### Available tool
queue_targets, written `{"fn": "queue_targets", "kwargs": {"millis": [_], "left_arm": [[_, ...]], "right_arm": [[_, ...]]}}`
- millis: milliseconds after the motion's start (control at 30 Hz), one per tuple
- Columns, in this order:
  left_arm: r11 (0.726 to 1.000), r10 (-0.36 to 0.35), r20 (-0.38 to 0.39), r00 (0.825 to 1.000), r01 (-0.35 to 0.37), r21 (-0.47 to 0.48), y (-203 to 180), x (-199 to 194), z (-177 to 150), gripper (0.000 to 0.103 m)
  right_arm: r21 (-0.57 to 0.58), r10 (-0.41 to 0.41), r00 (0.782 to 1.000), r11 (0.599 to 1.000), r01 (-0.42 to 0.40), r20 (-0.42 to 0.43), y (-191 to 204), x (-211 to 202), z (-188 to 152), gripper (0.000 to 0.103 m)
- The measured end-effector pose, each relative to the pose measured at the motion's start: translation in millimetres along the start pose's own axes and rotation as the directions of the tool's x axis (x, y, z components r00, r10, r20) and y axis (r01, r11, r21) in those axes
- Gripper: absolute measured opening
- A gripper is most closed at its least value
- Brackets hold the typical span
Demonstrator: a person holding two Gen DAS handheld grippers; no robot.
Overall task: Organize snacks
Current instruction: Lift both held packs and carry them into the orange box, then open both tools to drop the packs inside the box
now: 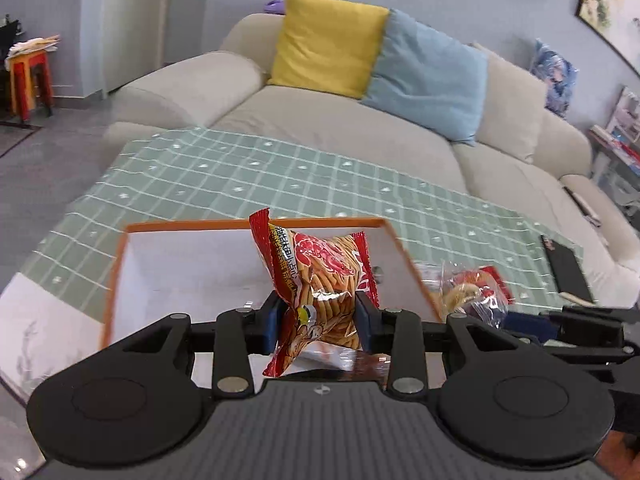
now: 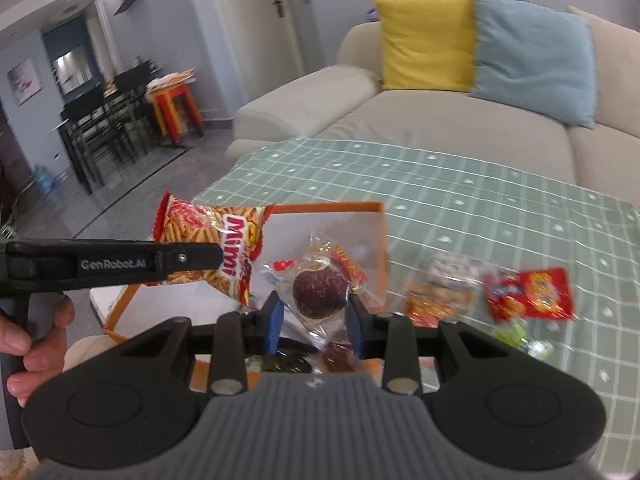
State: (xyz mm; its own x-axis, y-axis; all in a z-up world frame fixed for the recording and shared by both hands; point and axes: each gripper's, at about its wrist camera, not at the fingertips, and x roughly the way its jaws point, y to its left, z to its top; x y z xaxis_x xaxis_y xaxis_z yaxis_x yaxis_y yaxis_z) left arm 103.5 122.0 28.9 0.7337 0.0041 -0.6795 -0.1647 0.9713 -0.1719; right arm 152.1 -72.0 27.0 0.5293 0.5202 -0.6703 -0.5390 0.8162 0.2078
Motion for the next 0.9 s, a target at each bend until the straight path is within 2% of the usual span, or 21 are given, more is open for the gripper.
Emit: {"fn": "queue_targets", "kwargs": {"millis": [367,700,900], "left_arm": [[0.996,0.091,-0.071,0.993,-0.090,0.023,33,31,-1,0.041],[0.990,0.138,-0.181,0.974,-0.137,0.016,57,68,-7,0.041],[0.984,0.178,-0.236,0.955,-0.175,0.032,63,84,-9,0.041]], "right_arm": [[-0.158,-0.053,0.993,0.987,0.037,-0.104,31,74,19,0.030],[-0.292,-0.158,0.966,0.952,0.095,-0.202,42,137,20,0.030],[-0.352,-0.209,0.945,0.929,0.112,-0.251,47,163,17,0.030]]}}
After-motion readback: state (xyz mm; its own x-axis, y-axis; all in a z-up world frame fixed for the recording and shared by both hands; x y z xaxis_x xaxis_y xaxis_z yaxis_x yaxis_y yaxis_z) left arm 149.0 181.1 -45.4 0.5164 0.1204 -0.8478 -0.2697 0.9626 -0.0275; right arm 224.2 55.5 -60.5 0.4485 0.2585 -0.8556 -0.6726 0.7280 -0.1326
